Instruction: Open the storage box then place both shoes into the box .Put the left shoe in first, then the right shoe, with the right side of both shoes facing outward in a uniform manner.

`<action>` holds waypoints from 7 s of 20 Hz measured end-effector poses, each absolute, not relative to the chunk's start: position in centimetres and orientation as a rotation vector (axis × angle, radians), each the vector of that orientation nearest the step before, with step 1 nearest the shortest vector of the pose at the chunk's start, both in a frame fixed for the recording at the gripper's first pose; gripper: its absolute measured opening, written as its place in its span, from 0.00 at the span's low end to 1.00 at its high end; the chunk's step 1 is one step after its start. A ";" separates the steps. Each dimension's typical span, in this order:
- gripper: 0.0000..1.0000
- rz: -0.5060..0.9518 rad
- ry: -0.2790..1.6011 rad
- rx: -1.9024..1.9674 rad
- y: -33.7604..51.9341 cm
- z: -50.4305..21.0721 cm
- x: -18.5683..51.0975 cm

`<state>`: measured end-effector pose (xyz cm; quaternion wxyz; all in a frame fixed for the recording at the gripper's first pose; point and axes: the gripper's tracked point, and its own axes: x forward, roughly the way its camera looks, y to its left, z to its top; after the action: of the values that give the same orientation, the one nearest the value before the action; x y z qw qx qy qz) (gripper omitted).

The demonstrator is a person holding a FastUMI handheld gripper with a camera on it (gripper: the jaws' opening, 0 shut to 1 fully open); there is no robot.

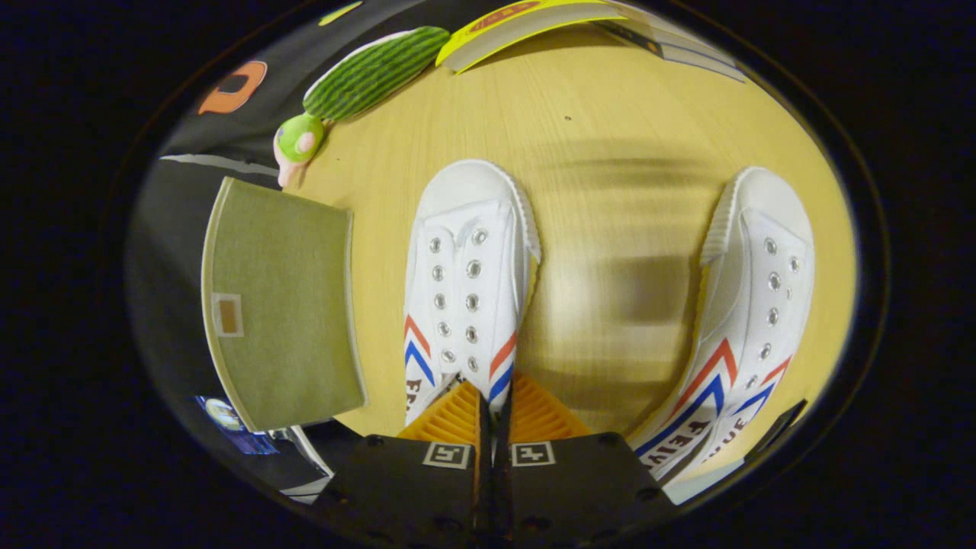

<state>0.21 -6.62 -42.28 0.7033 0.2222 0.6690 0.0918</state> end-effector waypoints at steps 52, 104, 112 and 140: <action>0.94 0.376 1.225 0.382 21.3 -23.7 3.2; 0.07 0.061 1.404 0.689 -17.5 -35.2 -1.8; 0.07 0.290 1.334 0.654 -3.6 -22.7 2.1; 0.72 0.081 0.948 0.250 14.8 -20.0 3.4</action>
<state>3.45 14.77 -19.96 0.8815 0.1198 0.4550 0.0391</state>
